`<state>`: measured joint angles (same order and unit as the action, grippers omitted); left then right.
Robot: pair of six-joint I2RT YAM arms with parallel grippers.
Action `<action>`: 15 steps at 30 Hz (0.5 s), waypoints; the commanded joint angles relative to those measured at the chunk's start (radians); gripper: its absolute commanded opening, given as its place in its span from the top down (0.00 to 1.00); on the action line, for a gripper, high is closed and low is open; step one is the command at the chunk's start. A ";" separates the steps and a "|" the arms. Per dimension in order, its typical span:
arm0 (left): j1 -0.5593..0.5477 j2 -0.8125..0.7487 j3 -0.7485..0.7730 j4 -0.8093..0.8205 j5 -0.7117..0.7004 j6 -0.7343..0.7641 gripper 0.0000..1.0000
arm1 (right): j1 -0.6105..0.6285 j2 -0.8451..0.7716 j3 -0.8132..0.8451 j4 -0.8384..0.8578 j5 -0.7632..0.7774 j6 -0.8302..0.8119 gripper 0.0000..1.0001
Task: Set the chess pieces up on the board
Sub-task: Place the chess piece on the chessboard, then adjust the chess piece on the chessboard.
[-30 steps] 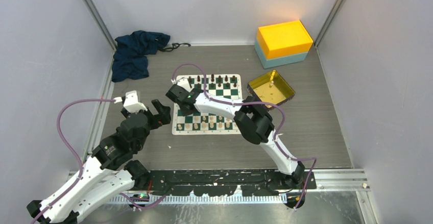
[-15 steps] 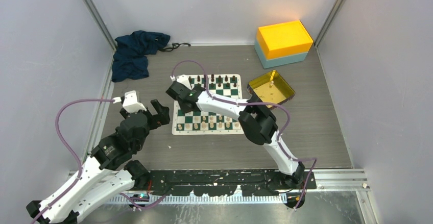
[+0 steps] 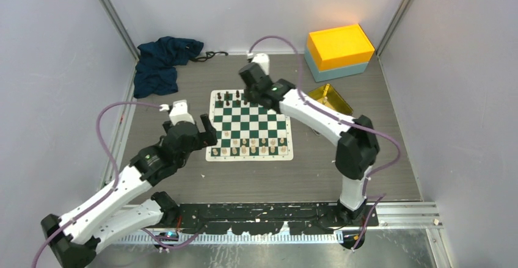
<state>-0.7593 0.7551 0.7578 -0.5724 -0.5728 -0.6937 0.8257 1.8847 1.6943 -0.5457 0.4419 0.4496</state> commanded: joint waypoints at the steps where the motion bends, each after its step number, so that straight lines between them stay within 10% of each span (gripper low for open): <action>1: -0.005 0.098 0.026 0.092 0.086 0.016 0.03 | -0.115 -0.162 -0.113 0.053 0.061 -0.002 0.66; 15: -0.005 0.434 0.065 0.210 0.124 0.013 0.07 | -0.331 -0.317 -0.391 0.159 0.002 0.025 0.66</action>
<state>-0.7593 1.1454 0.7696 -0.4366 -0.4366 -0.6914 0.5201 1.6295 1.3437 -0.4686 0.4648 0.4530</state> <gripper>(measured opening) 0.930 0.342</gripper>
